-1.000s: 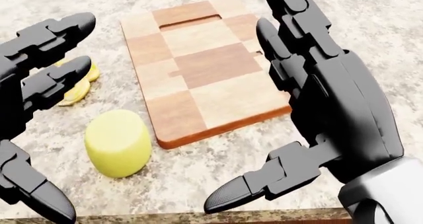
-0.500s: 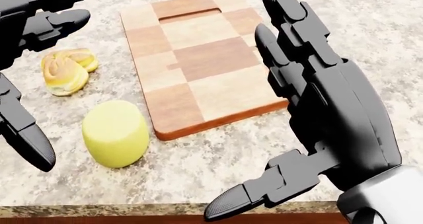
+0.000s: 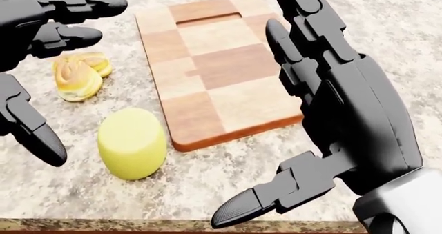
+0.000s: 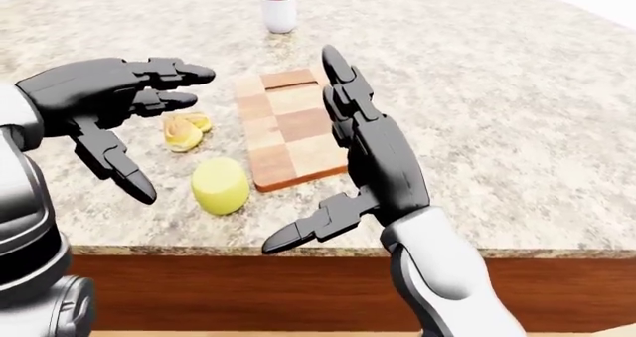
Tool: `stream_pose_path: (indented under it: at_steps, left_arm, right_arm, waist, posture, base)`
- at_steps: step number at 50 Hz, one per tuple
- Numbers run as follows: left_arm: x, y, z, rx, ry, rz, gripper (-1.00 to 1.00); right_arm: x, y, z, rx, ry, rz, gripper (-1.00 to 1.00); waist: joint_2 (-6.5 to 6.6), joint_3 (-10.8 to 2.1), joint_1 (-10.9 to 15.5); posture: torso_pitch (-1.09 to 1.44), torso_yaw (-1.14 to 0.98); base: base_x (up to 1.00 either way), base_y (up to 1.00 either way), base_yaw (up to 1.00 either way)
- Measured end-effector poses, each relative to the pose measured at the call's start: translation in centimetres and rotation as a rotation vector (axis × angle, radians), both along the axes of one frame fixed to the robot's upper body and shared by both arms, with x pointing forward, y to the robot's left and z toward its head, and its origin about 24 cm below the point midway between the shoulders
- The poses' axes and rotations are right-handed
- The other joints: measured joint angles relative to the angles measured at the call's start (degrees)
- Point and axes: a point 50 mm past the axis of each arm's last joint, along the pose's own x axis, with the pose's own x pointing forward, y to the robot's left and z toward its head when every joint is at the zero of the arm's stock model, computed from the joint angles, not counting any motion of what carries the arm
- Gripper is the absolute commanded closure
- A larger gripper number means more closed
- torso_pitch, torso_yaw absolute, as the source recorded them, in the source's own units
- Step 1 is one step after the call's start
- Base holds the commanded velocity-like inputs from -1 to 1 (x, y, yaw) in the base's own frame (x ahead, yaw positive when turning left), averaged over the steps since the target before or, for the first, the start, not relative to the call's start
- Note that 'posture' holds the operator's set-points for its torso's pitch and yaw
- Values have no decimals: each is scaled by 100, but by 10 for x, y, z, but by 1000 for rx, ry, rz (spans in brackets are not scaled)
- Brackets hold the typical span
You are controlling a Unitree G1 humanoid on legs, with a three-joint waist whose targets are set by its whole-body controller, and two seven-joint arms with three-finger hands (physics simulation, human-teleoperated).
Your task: Place the bread and cheese on the cutting board.
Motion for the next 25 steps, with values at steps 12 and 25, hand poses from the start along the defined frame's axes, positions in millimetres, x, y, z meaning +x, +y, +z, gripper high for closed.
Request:
stream_pose_path:
  at_steps: [12,25]
  left_arm:
    - [-2,-8,-20,5,48,-22,-67]
    - [0,-26,-18,9,33,-69,-65]
  right_arm:
    - [0,-1,0,-2,4,-1,-100]
    - [-1,0,-3,1,9,3,-100]
  waist:
    - [-12,15,2]
    - [-23,8,8]
  posture:
    - [0,0]
    - [0,0]
  base:
    - [0,0,0]
    - [0,0,0]
